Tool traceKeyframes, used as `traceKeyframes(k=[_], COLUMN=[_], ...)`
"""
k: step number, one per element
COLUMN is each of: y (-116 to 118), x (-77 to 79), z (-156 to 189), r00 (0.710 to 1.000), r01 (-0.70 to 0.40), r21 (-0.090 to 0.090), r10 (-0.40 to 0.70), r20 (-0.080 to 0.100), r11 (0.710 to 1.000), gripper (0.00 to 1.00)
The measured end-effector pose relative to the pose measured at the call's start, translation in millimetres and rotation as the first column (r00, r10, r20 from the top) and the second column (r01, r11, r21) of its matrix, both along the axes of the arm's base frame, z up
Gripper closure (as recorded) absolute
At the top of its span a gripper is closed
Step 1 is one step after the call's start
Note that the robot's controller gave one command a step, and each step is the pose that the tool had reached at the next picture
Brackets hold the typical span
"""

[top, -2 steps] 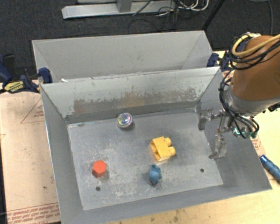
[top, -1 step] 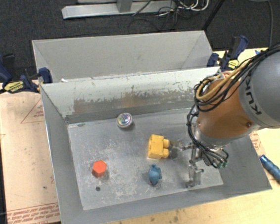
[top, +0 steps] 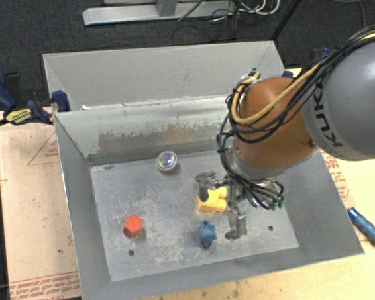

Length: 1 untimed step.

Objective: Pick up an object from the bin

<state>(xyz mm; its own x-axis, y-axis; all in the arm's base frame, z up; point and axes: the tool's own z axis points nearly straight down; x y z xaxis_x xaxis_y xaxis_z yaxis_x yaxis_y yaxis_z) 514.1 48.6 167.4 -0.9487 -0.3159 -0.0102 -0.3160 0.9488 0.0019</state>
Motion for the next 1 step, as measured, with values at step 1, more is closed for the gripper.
traceKeyframes(k=[1], y=[-43.9], x=[75.2], z=[-87.1], r00=[0.992], r01=[0.13], r21=[-0.003], r10=[-0.13], r20=[-0.005], r11=[0.992], gripper=[0.0])
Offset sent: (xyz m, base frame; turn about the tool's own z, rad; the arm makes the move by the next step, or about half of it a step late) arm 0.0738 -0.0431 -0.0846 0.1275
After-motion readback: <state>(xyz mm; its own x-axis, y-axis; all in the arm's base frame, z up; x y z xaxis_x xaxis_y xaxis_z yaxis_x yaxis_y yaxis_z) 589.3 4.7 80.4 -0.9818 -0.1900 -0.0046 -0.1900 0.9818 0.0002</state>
